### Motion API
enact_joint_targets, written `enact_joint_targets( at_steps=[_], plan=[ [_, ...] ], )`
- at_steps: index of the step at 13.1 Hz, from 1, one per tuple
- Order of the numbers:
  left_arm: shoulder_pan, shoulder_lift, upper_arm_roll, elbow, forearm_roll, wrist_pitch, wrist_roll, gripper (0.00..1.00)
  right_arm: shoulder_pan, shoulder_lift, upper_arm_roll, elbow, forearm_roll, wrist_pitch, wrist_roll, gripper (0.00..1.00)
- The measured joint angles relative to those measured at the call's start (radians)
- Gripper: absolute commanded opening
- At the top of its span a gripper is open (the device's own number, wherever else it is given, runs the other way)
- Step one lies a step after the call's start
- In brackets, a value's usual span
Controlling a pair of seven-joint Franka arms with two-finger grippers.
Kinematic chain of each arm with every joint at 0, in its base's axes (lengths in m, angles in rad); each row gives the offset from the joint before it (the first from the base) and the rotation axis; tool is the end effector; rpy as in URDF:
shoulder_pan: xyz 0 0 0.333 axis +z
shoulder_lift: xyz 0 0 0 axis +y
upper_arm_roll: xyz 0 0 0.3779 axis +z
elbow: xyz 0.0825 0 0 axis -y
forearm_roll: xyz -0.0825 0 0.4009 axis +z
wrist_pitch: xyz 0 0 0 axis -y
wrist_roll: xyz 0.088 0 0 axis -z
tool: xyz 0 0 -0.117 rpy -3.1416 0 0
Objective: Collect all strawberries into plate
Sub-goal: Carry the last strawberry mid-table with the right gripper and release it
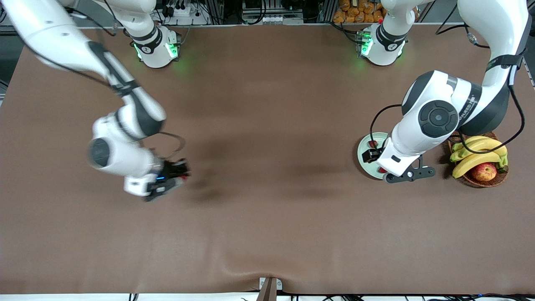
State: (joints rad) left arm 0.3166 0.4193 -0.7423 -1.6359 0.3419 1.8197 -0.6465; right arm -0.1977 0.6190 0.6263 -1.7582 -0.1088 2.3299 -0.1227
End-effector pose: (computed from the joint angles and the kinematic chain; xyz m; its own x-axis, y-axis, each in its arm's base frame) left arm 0.6495 -0.1874 0.4567 0.9869 0.1453 -0.0702 0.1377 -0.9851 -0.1028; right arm 0.6701 0.2397 0.3081 0.8690 0.4848 0.0992 0.4933 -0.8330 -0.2504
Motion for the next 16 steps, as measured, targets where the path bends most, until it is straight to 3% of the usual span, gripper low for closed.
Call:
enact_joint_targets(
  at_steps=[2, 7, 11, 16],
  plan=[
    [0.0, 0.0, -0.002, 0.02, 0.0, -0.015, 0.0, 1.0, 0.133, 0.038, -0.02, 0.032, 0.0, 0.082, 0.059, 0.0],
    [0.0, 0.0, -0.003, 0.046, -0.013, -0.017, 0.0, 1.0, 0.458, 0.115, -0.191, 0.133, 0.0, 0.24, 0.142, 0.0],
    [0.0, 0.0, -0.005, 0.065, -0.015, -0.017, 0.0, 1.0, 0.591, 0.24, -0.257, 0.199, 0.0, 0.412, 0.177, 0.0],
    [-0.021, 0.004, -0.01, 0.063, -0.061, -0.023, 0.0, 1.0, 0.751, 0.334, -0.378, 0.351, 0.0, 0.417, 0.293, 0.08]
  ],
)
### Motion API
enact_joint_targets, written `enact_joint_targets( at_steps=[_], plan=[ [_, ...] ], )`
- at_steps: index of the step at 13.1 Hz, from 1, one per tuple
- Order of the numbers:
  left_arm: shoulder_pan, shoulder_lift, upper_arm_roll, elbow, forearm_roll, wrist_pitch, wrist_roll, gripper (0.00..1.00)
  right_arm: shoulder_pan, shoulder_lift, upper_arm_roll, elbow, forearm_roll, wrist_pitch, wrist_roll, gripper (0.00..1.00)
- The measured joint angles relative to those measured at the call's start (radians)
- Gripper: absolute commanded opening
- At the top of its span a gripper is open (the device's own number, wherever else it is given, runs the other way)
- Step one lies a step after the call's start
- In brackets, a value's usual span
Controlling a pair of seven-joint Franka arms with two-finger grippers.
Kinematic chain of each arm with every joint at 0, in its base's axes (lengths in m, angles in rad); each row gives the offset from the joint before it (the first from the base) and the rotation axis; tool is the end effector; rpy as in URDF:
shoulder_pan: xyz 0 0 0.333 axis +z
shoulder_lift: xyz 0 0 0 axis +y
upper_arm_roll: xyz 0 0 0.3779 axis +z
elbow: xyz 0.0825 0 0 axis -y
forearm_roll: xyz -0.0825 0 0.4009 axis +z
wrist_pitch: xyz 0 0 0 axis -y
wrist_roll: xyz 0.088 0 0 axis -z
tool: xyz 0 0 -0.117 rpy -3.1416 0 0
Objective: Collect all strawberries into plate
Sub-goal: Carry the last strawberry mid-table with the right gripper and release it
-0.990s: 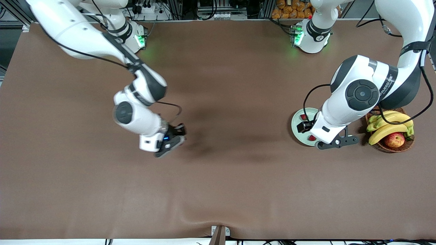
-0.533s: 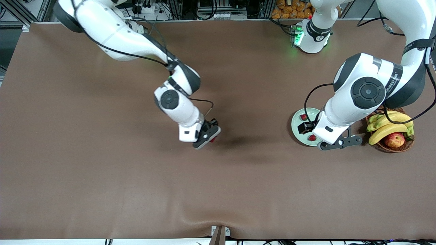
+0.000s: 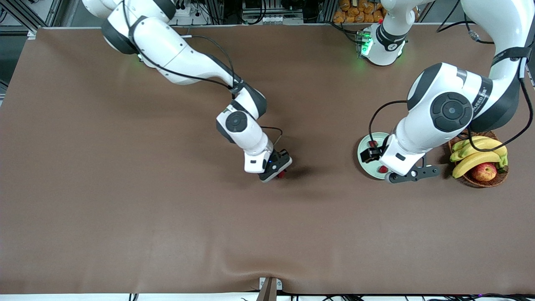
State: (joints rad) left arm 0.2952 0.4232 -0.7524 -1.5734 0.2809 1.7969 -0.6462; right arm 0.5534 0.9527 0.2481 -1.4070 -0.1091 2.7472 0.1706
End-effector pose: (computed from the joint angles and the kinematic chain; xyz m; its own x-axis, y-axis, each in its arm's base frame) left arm 0.6523 -0.2070 0.4831 0.9863 0.1471 -0.0748 0.1449 -0.9888 -0.0350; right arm 0.6108 0.5547 0.1989 0.7959 0.4767 0.3732 0.5682 -0.8009 -0.1888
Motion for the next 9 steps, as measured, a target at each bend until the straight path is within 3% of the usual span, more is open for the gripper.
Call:
enact_joint_targets(
  at_steps=[1, 2, 3, 4, 9],
  plan=[
    [-0.01, 0.003, 0.0, -0.001, -0.002, -0.002, -0.004, 1.0, 0.02, 0.02, -0.019, 0.031, 0.0, 0.0, 0.009, 0.14],
    [-0.023, 0.009, 0.0, -0.003, -0.002, -0.003, -0.019, 1.0, 0.028, 0.044, -0.03, 0.064, 0.0, 0.0, 0.014, 0.38],
    [-0.037, 0.016, 0.0, -0.004, -0.003, -0.003, -0.042, 1.0, 0.029, 0.064, -0.036, 0.091, 0.0, 0.0, 0.014, 0.96],
    [-0.052, 0.025, 0.0, -0.005, -0.003, -0.003, -0.071, 1.0, 0.028, 0.077, -0.046, 0.112, 0.0, 0.0, 0.014, 1.0],
    [-0.103, 0.058, 0.0, -0.006, -0.003, -0.003, -0.16, 1.0, 0.016, 0.071, -0.071, 0.144, -0.001, -0.002, 0.014, 1.0]
  ],
)
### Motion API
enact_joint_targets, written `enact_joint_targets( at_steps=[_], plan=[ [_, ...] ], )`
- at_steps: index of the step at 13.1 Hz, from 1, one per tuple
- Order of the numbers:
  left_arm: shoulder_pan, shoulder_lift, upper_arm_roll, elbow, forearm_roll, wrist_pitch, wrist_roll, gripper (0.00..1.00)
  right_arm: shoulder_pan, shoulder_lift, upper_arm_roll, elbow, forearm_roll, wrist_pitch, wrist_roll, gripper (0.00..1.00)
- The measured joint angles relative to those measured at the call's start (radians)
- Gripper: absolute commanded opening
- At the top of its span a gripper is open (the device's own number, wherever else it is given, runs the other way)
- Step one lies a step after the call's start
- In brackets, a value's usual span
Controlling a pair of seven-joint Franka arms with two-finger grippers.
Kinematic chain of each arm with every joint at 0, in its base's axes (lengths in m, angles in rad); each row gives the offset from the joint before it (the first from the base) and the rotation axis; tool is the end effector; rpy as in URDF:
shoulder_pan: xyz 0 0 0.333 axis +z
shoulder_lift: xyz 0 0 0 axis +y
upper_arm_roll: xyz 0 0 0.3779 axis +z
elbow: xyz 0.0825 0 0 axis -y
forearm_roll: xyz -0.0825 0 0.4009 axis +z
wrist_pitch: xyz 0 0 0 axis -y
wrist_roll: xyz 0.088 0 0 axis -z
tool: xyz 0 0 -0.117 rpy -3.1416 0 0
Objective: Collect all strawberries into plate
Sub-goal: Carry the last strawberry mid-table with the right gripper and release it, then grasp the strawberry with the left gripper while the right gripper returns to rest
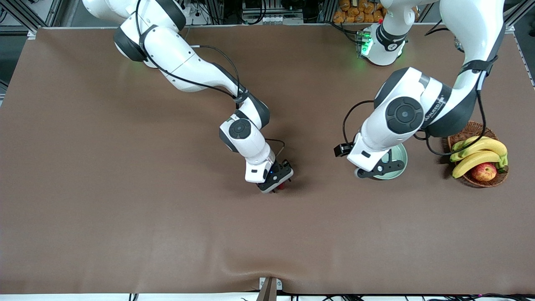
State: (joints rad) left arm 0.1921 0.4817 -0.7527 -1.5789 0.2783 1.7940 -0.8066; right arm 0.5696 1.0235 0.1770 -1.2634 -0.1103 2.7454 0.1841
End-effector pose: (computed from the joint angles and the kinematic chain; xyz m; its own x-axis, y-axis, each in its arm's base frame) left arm 0.6334 -0.2719 0.4473 0.9702 0.2017 -0.1342 0.1965 -0.9792 -0.0507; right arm 0.6583 0.5441 0.2003 0.7920 0.4285 0.4349 0.5326 -0.8332 -0.1490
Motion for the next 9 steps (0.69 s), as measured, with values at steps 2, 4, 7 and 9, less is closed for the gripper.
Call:
enact_joint_targets(
  at_steps=[2, 4, 7, 9],
  plan=[
    [-0.005, 0.004, 0.0, 0.001, -0.004, 0.002, -0.004, 1.0, -0.032, -0.035, -0.005, -0.02, 0.0, -0.01, -0.001, 1.0],
    [-0.026, 0.011, 0.0, 0.001, -0.009, 0.017, -0.028, 1.0, -0.075, -0.096, -0.005, -0.065, -0.001, -0.021, -0.008, 1.0],
    [-0.088, 0.047, 0.0, 0.002, 0.02, 0.093, -0.035, 1.0, -0.124, -0.194, -0.006, -0.11, -0.002, -0.157, -0.028, 1.0],
    [-0.153, 0.096, 0.002, 0.015, 0.112, 0.149, -0.036, 1.0, -0.158, -0.266, -0.007, -0.123, -0.002, -0.29, -0.061, 1.0]
  ],
)
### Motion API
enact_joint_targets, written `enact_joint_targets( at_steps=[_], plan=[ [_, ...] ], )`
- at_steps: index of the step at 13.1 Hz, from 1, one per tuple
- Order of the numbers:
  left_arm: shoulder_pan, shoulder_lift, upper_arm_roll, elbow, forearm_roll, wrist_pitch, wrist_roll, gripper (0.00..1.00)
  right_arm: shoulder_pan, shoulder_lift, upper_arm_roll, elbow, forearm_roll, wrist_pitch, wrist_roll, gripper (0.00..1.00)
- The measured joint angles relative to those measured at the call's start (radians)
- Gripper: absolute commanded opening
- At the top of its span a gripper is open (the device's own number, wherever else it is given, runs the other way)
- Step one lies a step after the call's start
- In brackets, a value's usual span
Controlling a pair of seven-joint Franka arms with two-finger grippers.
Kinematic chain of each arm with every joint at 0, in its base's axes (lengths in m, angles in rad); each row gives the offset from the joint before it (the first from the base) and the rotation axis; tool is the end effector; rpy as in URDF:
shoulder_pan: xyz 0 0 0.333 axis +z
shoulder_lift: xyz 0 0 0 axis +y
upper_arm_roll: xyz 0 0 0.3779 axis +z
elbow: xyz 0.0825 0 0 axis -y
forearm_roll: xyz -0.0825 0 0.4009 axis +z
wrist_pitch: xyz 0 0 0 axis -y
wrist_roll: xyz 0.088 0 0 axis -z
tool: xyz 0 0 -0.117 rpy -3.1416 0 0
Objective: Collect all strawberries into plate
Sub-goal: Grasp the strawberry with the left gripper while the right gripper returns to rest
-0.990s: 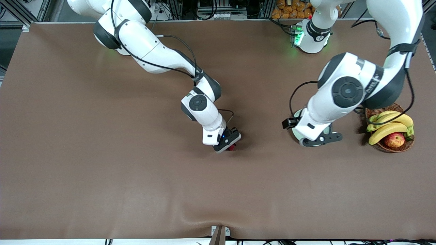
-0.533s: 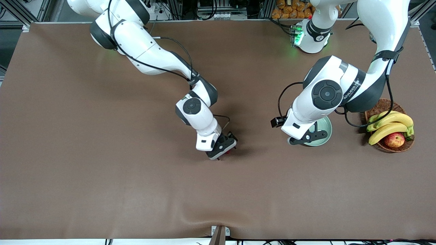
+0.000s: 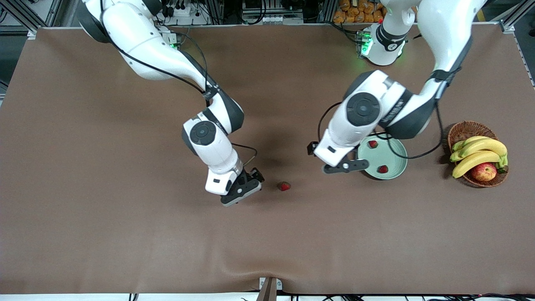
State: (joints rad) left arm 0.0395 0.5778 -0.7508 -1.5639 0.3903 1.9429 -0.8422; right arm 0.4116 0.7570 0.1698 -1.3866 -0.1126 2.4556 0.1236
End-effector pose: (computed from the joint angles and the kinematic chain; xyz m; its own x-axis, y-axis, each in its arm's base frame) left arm 0.6186 -0.3691 0.4084 0.9976 0.0558 -0.0402 0.0556 -0.9984 -0.0077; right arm 0.7058 0.4192 0.3247 0.8517 0.4205 0.3127 0.4596 -0.8861 -0.0601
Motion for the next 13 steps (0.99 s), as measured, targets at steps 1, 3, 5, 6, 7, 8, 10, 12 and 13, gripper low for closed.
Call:
enact_joint_targets(
  at_steps=[1, 3, 5, 6, 7, 8, 10, 12, 13],
  plan=[
    [-0.032, 0.035, 0.001, 0.02, 0.036, 0.022, 0.005, 1.0, -0.023, -0.042, -0.001, -0.002, 0.0, -0.082, -0.018, 1.0],
    [-0.095, 0.101, 0.019, 0.068, 0.075, 0.081, 0.055, 1.0, -0.086, -0.135, -0.003, -0.009, -0.001, -0.254, -0.082, 1.0],
    [-0.171, 0.136, 0.092, 0.096, 0.083, 0.154, 0.142, 1.0, -0.159, -0.236, -0.004, -0.049, -0.001, -0.348, -0.138, 1.0],
    [-0.203, 0.147, 0.132, 0.101, 0.083, 0.19, 0.181, 1.0, -0.192, -0.289, -0.005, -0.09, -0.001, -0.365, -0.147, 1.0],
    [-0.226, 0.159, 0.161, 0.102, 0.083, 0.228, 0.204, 1.0, -0.218, -0.344, -0.015, -0.141, -0.001, -0.375, -0.151, 1.0],
    [-0.243, 0.173, 0.182, 0.103, 0.083, 0.261, 0.217, 1.0, -0.232, -0.396, -0.038, -0.189, -0.001, -0.39, -0.156, 1.0],
    [-0.274, 0.204, 0.217, 0.104, 0.083, 0.318, 0.22, 1.0, -0.249, -0.483, -0.091, -0.25, 0.0, -0.452, -0.198, 1.0],
    [-0.319, 0.223, 0.267, 0.105, 0.083, 0.357, 0.22, 1.0, -0.277, -0.535, -0.121, -0.267, 0.001, -0.494, -0.251, 1.0],
    [-0.346, 0.229, 0.296, 0.107, 0.083, 0.369, 0.22, 1.0, -0.296, -0.553, -0.133, -0.271, 0.002, -0.514, -0.275, 1.0]
  ],
)
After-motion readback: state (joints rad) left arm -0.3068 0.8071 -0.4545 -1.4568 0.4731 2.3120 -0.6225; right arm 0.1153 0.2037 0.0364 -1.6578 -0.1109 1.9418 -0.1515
